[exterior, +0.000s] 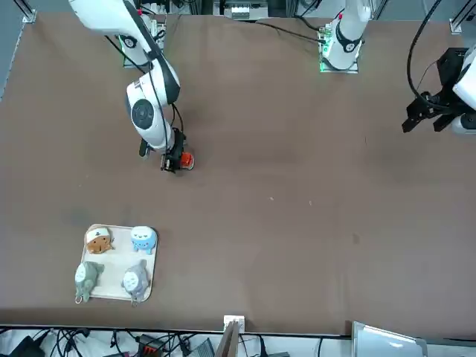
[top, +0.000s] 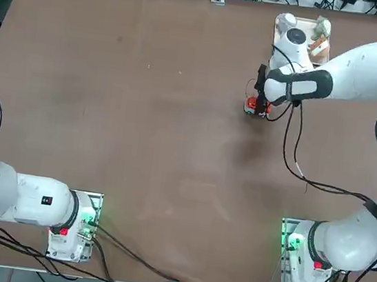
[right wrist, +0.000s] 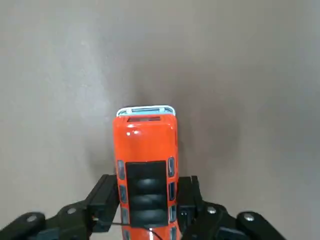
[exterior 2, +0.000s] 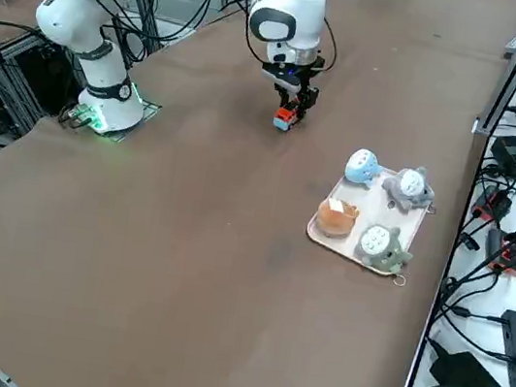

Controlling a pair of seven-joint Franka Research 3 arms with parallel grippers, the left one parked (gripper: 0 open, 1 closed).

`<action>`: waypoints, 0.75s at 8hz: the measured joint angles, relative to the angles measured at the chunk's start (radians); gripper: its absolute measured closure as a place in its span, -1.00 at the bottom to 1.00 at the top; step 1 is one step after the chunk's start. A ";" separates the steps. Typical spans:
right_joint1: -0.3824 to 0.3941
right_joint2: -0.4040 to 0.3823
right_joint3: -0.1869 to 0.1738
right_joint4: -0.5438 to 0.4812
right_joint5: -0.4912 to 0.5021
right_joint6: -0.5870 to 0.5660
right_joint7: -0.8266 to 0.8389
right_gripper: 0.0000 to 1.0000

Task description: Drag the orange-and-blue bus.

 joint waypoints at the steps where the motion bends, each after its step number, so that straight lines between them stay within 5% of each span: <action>1: 0.003 0.002 0.000 0.003 0.000 0.000 0.001 -0.24; 6: 0.016 0.007 0.000 0.011 0.001 0.000 0.001 -0.24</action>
